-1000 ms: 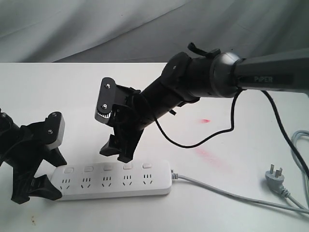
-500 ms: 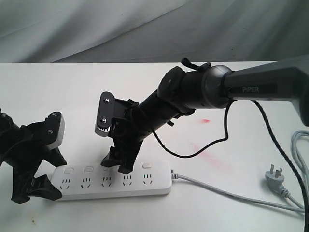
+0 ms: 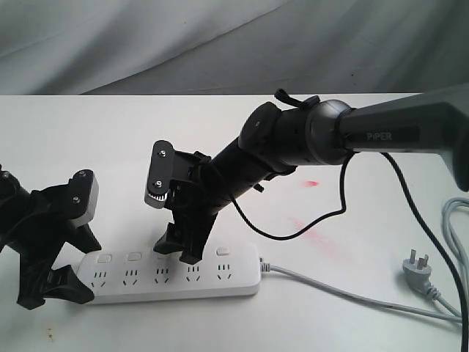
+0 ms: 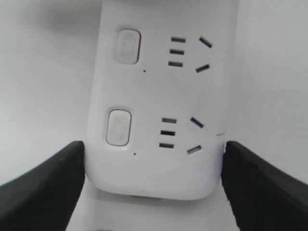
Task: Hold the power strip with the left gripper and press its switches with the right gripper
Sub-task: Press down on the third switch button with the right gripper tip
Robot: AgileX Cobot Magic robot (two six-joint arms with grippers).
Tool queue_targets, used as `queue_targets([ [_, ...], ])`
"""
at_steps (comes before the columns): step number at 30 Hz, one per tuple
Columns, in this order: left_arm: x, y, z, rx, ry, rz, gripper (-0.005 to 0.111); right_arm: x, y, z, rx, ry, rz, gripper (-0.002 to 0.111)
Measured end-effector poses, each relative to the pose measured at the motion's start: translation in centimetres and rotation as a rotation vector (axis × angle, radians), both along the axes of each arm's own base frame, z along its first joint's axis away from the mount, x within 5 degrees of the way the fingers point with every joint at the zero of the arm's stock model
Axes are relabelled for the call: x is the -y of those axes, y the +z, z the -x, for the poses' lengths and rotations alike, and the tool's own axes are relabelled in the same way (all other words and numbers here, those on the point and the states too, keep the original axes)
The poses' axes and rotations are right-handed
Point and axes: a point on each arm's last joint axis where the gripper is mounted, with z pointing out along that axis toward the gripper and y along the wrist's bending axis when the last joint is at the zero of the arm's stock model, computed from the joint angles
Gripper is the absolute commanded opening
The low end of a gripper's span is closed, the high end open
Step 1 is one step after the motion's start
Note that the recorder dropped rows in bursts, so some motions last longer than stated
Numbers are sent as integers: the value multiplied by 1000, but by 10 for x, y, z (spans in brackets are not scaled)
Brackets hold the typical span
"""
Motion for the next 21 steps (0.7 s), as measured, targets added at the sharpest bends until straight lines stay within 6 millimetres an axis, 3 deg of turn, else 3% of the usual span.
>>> queue_targets([
  [21,0,0,0,0,0,0,40,-1,-10,0,-22,-6,5,68],
])
